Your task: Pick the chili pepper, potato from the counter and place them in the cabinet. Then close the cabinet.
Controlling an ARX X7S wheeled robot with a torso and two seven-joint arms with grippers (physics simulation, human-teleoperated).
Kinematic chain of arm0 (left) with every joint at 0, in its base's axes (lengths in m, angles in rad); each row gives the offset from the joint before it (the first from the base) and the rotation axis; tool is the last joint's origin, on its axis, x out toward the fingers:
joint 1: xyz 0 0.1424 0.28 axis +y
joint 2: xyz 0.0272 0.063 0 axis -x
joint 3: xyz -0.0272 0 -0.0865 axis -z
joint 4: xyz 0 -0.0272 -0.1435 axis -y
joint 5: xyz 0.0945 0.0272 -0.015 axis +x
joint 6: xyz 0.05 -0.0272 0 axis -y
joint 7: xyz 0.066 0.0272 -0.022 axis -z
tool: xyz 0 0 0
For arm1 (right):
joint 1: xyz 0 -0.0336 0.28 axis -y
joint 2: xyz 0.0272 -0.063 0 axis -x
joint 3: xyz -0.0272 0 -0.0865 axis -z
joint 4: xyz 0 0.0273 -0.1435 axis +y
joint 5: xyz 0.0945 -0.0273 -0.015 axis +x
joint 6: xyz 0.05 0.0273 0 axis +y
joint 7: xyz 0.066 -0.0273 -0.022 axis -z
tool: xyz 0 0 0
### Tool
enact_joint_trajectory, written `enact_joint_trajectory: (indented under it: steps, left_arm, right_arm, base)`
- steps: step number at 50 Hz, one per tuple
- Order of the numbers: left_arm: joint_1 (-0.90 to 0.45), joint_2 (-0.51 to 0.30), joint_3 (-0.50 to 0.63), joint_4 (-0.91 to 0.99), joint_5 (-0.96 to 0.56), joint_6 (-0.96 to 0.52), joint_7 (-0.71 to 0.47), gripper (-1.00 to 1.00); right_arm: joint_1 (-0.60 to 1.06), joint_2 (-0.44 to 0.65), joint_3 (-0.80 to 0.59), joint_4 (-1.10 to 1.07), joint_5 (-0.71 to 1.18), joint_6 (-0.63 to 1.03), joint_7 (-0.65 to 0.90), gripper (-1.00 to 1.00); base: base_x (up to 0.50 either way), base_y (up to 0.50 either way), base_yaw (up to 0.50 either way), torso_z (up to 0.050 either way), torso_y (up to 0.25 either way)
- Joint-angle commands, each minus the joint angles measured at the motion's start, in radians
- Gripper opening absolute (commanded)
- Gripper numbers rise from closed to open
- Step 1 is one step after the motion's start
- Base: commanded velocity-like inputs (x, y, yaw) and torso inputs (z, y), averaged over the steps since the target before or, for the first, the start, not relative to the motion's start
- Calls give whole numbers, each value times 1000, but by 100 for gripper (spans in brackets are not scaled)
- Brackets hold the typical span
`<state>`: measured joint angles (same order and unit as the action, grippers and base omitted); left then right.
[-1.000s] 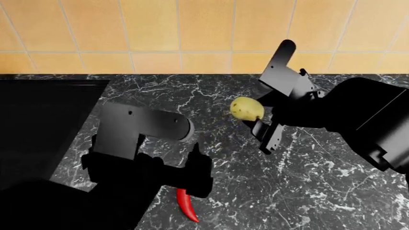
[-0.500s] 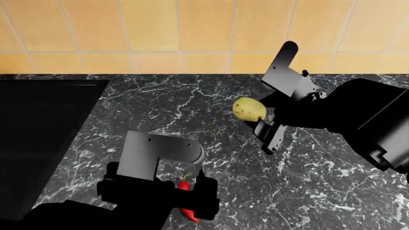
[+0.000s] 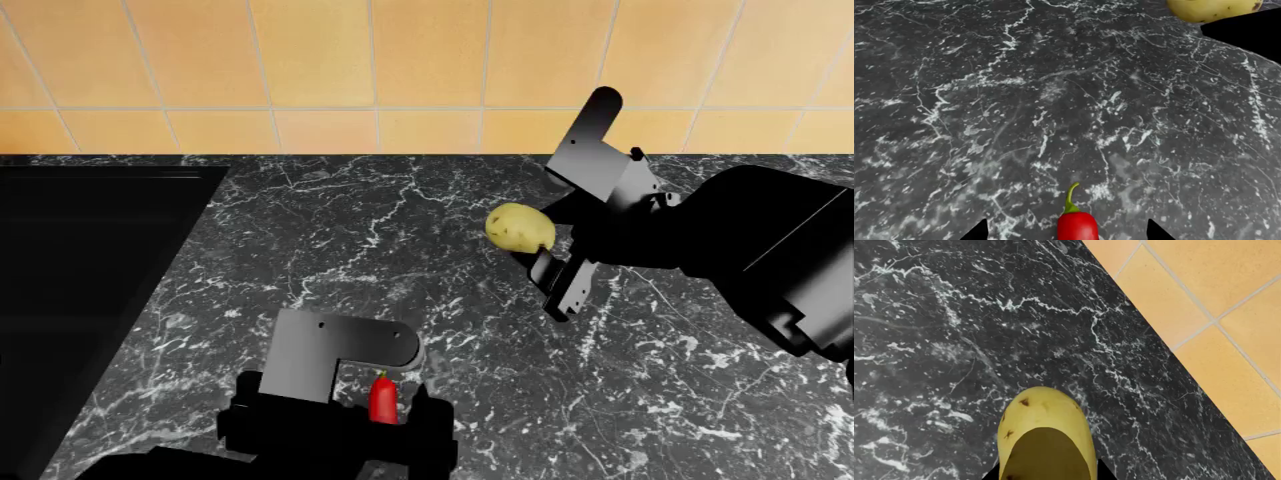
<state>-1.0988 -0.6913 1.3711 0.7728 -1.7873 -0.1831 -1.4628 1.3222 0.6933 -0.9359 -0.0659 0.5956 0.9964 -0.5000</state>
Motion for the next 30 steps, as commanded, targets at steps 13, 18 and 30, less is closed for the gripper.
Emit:
enact_joint_trajectory:
  steps: [13,18,30]
  left_arm:
    - [108,21,43,-2,77,39,15,100]
    - [121,22,53,-20,80,37,28,100]
    - [145,19,57,-45,94,46,64,100]
  right_arm:
    - [-6,2,6,11,-6,-12,1,-100]
    - [-8,2,7,17,-7,-18,0,-100]
    - [-9,5,8,7,-1,-5,9,-100]
  base:
    - [0,0,0,0,0]
    - [0,0,0,0,0]
    - [2,0,0,0,0]
